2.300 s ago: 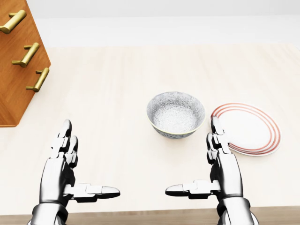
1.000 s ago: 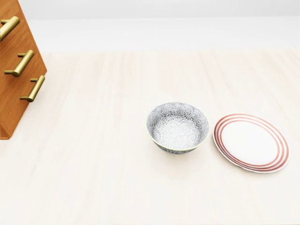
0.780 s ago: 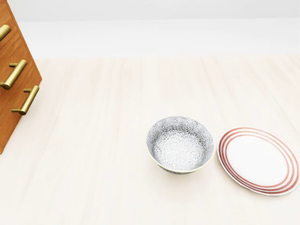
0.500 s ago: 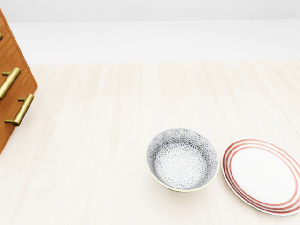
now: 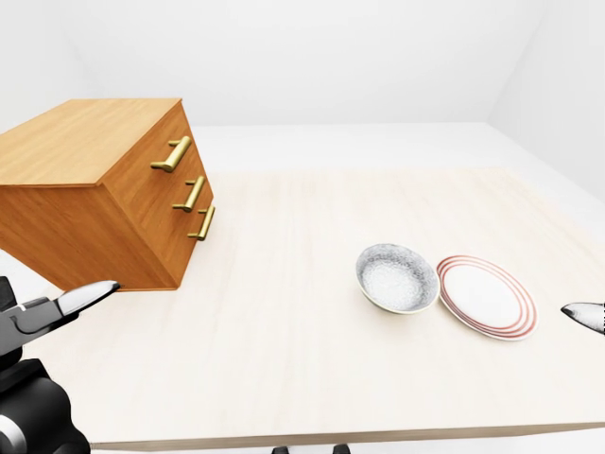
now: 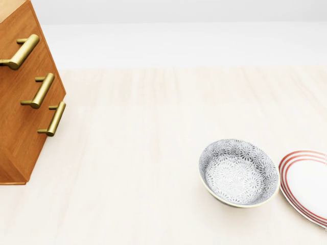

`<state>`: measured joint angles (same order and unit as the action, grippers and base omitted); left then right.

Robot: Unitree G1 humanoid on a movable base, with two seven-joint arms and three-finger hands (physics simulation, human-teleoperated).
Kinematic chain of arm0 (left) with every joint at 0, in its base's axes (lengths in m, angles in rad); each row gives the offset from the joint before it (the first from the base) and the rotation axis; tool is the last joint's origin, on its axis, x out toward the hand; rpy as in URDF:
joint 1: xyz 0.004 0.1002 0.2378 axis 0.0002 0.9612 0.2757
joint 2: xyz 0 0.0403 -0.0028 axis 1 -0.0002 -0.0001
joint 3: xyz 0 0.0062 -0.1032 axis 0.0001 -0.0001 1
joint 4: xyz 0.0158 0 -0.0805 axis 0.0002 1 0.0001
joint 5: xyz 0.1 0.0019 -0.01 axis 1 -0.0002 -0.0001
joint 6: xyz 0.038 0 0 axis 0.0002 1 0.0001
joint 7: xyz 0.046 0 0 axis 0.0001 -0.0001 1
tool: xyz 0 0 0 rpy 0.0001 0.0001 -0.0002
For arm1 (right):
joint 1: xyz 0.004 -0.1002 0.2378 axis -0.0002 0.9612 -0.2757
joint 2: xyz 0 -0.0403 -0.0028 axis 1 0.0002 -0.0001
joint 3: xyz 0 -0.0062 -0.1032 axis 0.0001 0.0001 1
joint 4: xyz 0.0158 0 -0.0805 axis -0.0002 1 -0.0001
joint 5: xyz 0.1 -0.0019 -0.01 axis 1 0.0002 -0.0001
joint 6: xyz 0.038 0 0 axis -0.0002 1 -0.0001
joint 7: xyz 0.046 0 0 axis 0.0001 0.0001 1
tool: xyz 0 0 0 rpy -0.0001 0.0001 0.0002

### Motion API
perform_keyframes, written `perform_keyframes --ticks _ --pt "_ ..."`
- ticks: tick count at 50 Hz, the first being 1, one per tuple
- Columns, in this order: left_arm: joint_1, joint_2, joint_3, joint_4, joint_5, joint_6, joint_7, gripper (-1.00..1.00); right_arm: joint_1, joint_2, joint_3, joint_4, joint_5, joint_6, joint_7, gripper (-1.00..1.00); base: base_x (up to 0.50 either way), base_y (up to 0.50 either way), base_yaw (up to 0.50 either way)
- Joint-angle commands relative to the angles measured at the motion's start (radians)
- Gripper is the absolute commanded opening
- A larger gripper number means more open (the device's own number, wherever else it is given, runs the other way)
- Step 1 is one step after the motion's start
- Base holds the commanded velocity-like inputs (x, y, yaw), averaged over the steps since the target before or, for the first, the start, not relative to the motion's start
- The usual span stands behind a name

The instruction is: Put the bowl on top of the cabinet.

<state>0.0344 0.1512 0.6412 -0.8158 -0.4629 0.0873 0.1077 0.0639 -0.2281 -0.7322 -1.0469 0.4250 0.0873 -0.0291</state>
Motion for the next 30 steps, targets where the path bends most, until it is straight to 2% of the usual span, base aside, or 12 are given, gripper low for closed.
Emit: perform_keyframes --ticks 1,30 --pt "0.002 -0.002 -0.001 0.003 0.004 0.000 -0.004 1.00 0.001 0.012 0.004 0.000 -0.020 0.000 0.015 1.00 0.11 0.50 0.00" --pt "0.001 -0.001 -0.002 -0.003 0.004 0.000 -0.003 1.00 -0.009 0.019 -0.012 0.000 -0.022 0.000 0.032 1.00 0.11 0.50 0.00"
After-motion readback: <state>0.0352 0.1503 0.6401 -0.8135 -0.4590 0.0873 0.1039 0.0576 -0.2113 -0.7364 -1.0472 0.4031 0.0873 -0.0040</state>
